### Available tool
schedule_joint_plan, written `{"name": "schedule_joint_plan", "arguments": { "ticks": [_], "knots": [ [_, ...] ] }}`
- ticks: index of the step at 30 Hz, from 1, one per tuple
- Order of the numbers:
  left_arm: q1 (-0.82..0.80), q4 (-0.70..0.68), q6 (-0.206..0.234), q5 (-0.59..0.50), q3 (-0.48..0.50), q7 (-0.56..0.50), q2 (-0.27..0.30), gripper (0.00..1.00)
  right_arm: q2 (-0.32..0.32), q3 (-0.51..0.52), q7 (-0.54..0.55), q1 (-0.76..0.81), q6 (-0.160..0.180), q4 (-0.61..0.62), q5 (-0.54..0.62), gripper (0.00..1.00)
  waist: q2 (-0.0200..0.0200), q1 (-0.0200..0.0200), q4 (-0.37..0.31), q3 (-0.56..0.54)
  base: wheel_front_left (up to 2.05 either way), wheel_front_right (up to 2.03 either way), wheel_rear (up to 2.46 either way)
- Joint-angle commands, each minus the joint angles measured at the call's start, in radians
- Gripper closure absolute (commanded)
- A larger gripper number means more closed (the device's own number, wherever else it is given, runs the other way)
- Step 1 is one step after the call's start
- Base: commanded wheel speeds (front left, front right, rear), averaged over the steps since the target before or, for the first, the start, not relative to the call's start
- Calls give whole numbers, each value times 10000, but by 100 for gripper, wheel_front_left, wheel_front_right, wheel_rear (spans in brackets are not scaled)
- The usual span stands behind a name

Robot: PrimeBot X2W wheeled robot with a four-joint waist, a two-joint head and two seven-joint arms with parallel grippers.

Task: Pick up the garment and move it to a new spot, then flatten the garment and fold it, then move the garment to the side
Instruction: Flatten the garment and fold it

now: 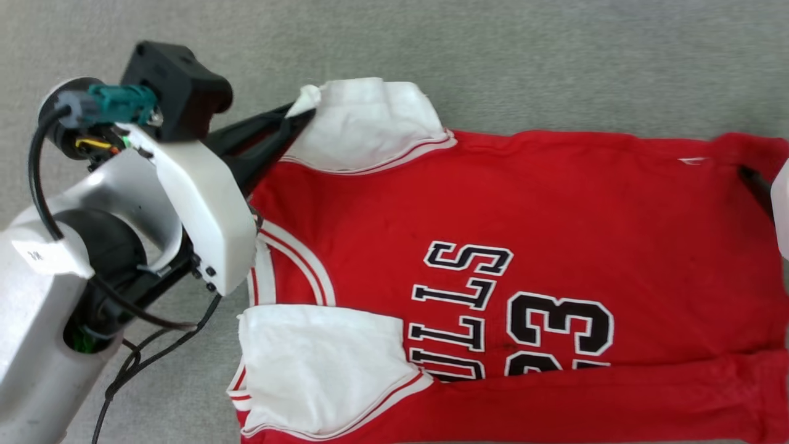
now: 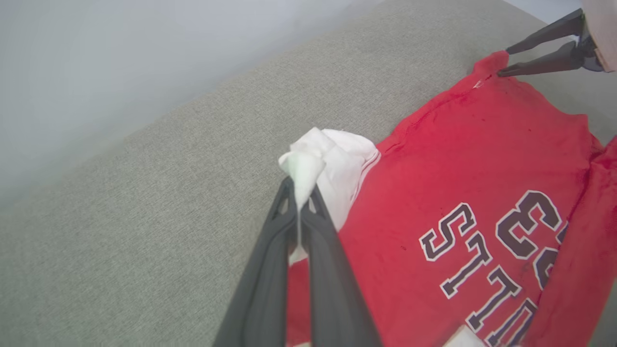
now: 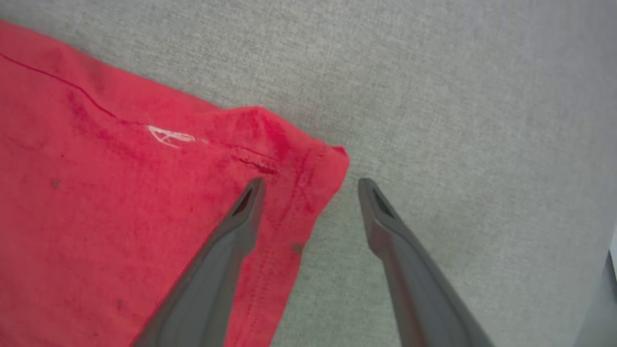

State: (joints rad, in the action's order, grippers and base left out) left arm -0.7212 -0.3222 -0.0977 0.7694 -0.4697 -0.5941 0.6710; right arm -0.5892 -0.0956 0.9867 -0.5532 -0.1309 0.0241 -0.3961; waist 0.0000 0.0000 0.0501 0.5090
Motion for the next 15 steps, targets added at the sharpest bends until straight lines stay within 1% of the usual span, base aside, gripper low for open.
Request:
{"name": "schedule_joint_plan", "arguments": {
  "ticks": [1, 5, 10, 11, 12, 13, 15],
  "knots": [
    [173, -171, 3, -87, -7, 83, 7, 100, -130, -140, 57, -219, 6, -228, -8, 0, 0, 0, 259, 226, 0, 0, 0],
    [286, -437, 15, -177, -100, 186, -3, 100, -235, -484, 65, -258, 4, -719, -34, 0, 0, 0, 514, 406, 0, 0, 0],
    [499, -467, 37, -25, -289, 76, -34, 100, -293, -895, 241, 91, 3, -1384, -390, 0, 0, 0, 779, 519, 0, 0, 0],
    [536, -497, 51, -19, -297, 55, -27, 100, -316, -957, 255, 183, 1, -1492, -478, 41, 0, 0, 806, 519, 0, 0, 0],
    [604, -516, 82, 8, -288, 97, -36, 100, -347, -978, 200, 263, 1, -1578, -543, 76, 0, 0, 834, 508, 0, 0, 0],
    [672, -513, 90, 17, -281, 166, -28, 100, -392, -988, 91, 316, 3, -1632, -582, 100, 0, 0, 858, 487, 0, 0, 0],
    [754, -480, 114, 11, -260, 208, 2, 100, -415, -931, -58, 357, 3, -1677, -622, 100, 0, 0, 874, 453, 0, 0, 0]
  ]
}}
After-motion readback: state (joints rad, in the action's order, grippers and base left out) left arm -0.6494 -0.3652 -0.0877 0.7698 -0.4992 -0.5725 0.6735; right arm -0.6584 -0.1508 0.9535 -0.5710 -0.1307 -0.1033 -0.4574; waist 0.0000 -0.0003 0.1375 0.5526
